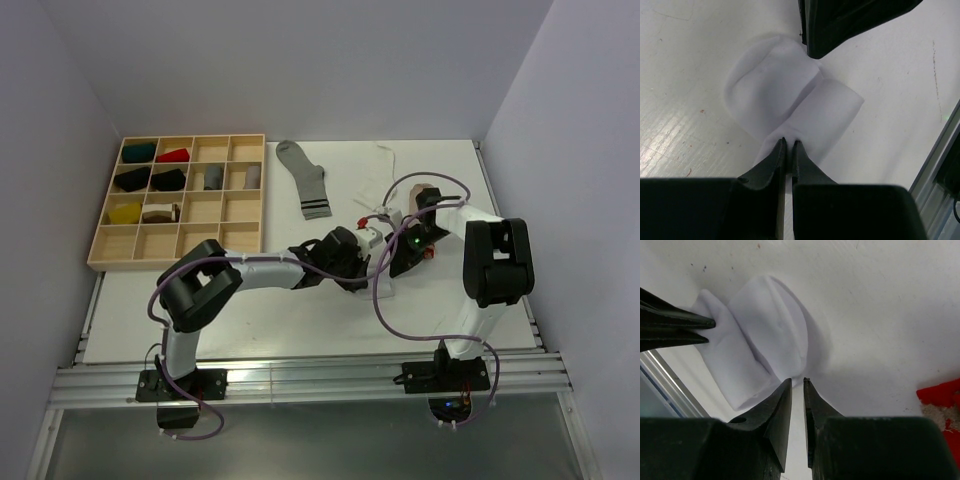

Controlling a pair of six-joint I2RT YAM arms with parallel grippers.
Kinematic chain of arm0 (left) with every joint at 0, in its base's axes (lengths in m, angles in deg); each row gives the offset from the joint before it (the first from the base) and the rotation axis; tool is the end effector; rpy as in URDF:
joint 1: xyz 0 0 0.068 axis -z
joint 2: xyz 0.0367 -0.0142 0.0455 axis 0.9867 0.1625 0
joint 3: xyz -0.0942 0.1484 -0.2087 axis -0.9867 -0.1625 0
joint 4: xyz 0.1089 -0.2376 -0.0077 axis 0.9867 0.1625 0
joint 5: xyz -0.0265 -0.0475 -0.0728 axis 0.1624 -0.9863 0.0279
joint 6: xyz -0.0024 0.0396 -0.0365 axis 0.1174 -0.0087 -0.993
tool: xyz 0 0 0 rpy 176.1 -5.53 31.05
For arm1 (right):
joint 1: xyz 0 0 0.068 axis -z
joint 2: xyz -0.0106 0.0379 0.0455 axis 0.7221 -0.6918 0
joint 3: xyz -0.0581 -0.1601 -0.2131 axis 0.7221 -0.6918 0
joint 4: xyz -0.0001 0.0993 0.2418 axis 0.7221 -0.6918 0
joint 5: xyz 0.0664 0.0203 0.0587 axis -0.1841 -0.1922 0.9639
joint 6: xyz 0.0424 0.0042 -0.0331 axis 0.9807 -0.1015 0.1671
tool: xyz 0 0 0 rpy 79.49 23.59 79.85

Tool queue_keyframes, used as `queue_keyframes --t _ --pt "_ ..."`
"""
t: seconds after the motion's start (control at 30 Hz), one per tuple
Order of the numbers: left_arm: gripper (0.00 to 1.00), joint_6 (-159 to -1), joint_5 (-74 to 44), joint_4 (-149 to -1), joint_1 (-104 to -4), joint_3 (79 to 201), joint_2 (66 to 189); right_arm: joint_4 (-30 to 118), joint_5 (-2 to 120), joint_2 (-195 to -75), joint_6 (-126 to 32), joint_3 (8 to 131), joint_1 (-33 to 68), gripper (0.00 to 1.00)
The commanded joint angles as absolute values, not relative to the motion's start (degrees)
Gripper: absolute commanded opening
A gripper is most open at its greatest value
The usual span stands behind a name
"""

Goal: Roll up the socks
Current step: Roll the sock at the center of the board.

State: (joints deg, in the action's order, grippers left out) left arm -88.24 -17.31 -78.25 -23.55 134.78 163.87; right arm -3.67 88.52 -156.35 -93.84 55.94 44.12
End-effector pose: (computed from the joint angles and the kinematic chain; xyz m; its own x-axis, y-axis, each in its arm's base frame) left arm 0.2217 -0.3548 0.1607 -0.6275 0.3615 -0.6896 0.7350 0.5672 -0.3715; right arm 0.3035 0.0328 0.1548 -0.7383 -0.5372 -0.4078 -0.6745 0.5848 0.4507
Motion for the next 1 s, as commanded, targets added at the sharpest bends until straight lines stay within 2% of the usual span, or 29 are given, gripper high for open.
queue_keyframes --t 0.0,0.3,0.63,0.97 --pt "0.00 -88.44 -17.12 -68.50 -22.82 135.42 167.37 -2.03 87.41 -155.43 -94.44 55.09 43.50 0.22" --pt "0.00 -89.40 -19.05 -62.96 -23.34 139.91 169.22 -0.62 86.44 -157.80 -92.51 55.18 40.52 0.21" --pt "0.00 -94.59 -27.57 -54.70 -25.98 148.25 173.60 -2.90 86.35 -160.62 -90.40 57.91 40.25 0.21" --pt "0.00 -102.23 -37.94 -51.53 -30.10 147.73 175.81 5.71 83.63 -155.96 -84.51 55.18 40.43 0.24"
